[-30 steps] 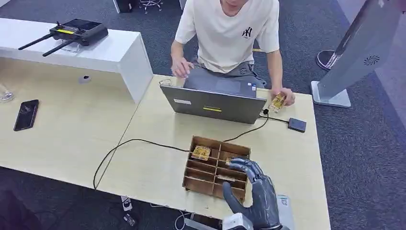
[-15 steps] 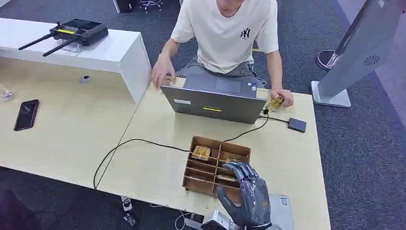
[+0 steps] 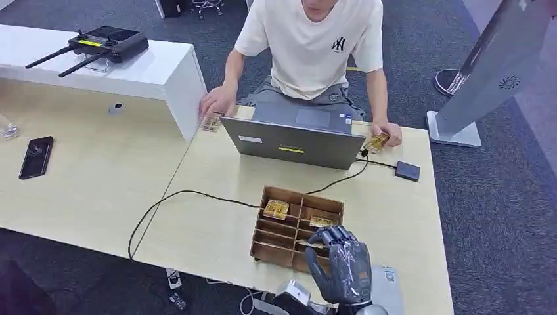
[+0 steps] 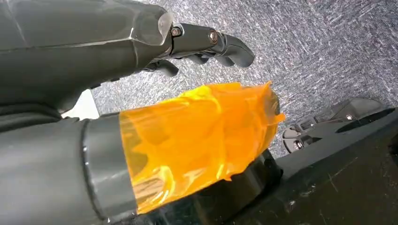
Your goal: Pass the card to the sensor for recognition and then transmit it.
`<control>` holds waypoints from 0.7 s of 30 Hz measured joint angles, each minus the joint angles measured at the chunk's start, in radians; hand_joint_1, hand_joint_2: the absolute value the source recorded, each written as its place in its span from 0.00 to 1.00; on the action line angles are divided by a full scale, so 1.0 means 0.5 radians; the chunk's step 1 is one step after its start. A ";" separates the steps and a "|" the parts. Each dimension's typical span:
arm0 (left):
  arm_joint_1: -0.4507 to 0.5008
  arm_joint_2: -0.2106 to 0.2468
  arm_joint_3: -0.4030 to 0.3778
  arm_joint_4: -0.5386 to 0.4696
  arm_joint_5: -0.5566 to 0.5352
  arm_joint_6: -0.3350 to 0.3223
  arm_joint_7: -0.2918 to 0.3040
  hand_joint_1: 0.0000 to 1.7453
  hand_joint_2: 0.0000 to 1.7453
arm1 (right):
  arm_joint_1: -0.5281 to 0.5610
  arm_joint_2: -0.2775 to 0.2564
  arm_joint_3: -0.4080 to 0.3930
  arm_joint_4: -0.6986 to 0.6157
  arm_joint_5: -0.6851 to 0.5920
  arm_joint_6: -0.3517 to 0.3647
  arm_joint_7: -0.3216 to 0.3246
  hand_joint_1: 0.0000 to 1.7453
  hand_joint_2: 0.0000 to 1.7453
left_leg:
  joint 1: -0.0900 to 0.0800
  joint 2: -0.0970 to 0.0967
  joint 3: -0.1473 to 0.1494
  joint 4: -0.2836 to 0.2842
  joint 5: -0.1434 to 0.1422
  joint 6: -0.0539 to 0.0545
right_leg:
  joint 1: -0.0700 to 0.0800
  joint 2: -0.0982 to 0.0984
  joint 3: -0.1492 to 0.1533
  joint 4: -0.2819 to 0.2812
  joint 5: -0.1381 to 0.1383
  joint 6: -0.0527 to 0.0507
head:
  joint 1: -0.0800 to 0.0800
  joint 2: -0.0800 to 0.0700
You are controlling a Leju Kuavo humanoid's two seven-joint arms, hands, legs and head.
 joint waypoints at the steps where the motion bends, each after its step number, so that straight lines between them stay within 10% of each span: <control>1: 0.000 0.000 -0.002 0.000 -0.002 -0.003 0.000 0.00 0.00 | -0.007 0.000 0.000 0.003 0.014 -0.001 0.008 0.57 1.00 | 0.000 0.000 0.000 0.000 0.000 0.000 | 0.000 0.000 0.000 0.000 0.000 0.000 | 0.001 0.000; 21: -0.015 0.014 -0.027 0.000 -0.047 -0.035 0.007 0.00 0.00 | -0.122 0.021 -0.004 0.053 0.183 0.055 0.113 0.41 1.00 | 0.000 0.000 0.000 0.000 0.000 0.000 | 0.000 0.000 0.000 0.000 0.000 0.000 | 0.000 0.000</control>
